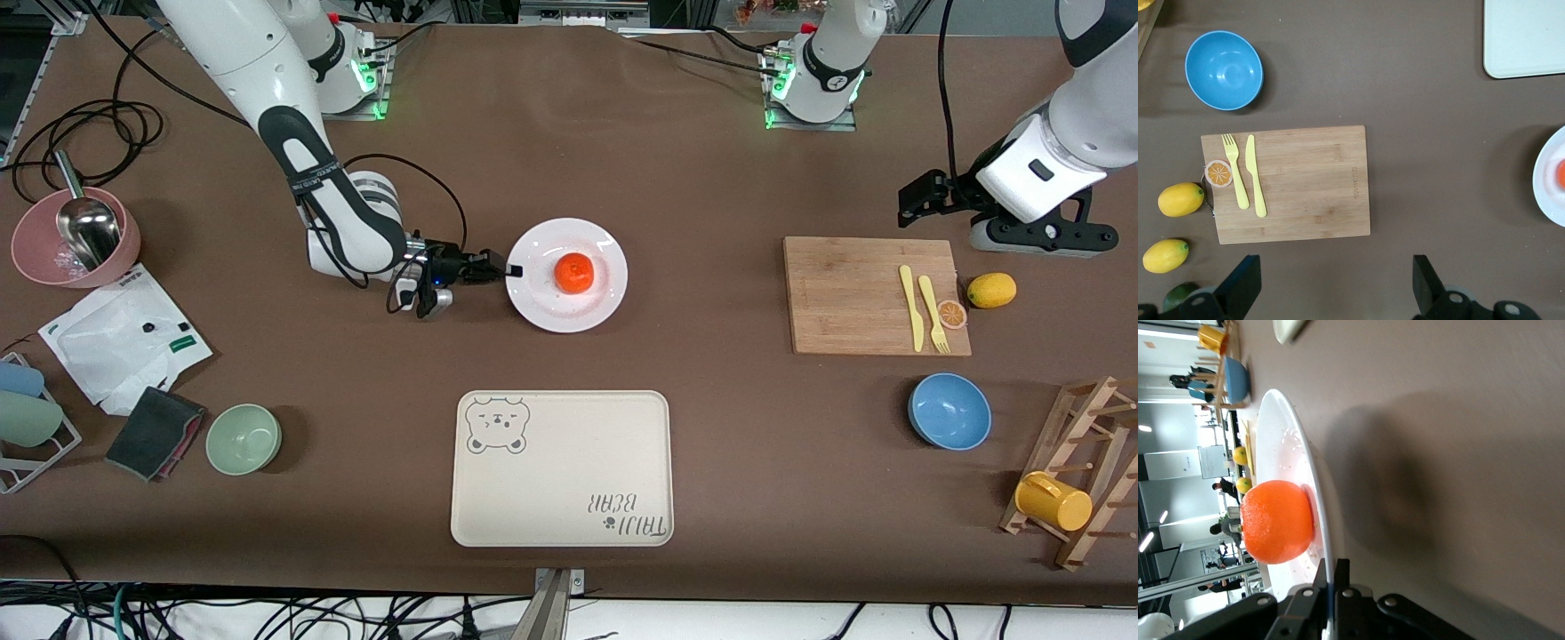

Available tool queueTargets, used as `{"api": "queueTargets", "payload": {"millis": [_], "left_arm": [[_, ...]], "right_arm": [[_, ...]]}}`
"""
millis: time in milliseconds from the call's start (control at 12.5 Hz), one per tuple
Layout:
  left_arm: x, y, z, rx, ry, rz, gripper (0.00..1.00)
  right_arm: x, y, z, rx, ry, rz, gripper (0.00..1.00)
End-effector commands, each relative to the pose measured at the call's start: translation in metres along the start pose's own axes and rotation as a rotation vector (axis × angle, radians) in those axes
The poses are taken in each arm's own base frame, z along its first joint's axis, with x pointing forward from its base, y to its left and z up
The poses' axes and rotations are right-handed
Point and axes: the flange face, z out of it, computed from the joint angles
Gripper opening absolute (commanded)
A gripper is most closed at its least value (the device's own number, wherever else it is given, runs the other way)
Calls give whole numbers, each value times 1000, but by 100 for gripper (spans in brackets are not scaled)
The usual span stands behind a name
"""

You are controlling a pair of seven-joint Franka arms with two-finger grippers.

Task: Place orange and plate with both arms
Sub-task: 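Slide the plate with the right gripper onto the bear tray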

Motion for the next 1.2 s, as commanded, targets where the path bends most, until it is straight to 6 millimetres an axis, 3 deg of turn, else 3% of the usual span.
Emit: {"api": "queueTargets", "payload": {"millis": [0,399,718,878,1038,1118], "left_arm": [[-3,-1,-6,8,-1,22,100],[-3,-1,-6,8,1,24,100],[-3,-1,-6,7,1,24,100],[-3,-1,-6,7,1,22,100],[-3,-1,-6,7,1,22,100],[-3,-1,-6,7,1,22,100]], "right_arm": [[38,-24,2,48,50,32,0],[119,-54,9,123,118,111,0],[196,-43,13,60,165,135,0],[217,-40,8,0,172,112,0],[225,-38,3,-12,184,119,0],[229,-25,1,-24,193,114,0]]}}
